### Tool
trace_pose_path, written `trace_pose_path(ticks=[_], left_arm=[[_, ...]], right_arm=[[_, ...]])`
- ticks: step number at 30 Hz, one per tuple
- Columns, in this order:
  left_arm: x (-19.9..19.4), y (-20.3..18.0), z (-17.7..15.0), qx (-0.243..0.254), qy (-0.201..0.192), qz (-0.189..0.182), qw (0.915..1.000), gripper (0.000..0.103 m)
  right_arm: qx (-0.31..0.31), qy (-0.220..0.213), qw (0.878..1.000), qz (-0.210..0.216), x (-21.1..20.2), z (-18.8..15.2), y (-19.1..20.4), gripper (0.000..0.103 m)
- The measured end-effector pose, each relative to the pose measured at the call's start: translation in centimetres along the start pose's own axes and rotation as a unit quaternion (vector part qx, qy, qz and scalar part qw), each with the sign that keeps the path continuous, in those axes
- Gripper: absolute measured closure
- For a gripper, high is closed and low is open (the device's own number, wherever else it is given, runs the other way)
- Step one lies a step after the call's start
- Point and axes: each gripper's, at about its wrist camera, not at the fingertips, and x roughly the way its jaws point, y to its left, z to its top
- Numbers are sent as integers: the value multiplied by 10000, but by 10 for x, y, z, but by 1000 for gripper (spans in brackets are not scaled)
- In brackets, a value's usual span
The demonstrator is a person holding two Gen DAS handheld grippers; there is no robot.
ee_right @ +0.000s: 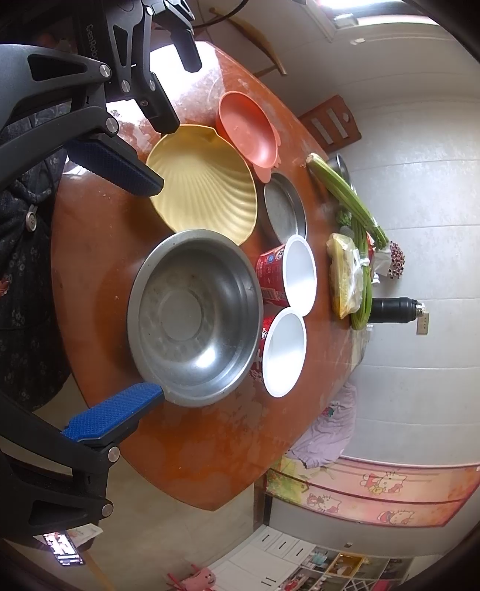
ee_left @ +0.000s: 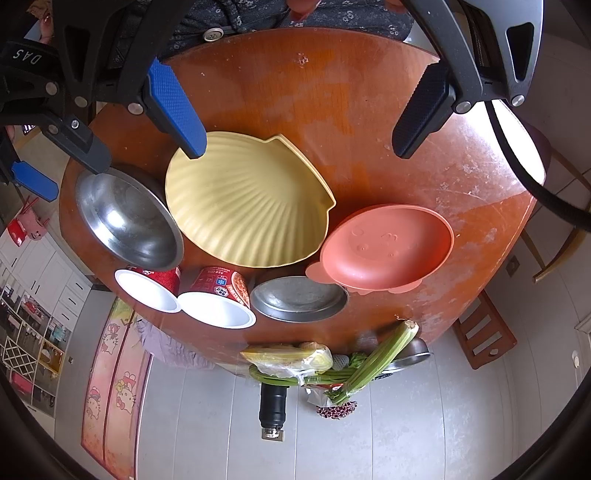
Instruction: Organize plates and bowls
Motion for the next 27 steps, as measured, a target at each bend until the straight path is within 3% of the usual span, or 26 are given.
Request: trace_pose_path(ticks=[14,27], left_arm=[[-1,7,0,-66,-16,21,10000,2],[0,48,2,-416,-71,220,9989,2]], right_arm=[[-99,-73,9999,57,-3,3,8,2],[-212,-157,9992,316,3,29,30,2]])
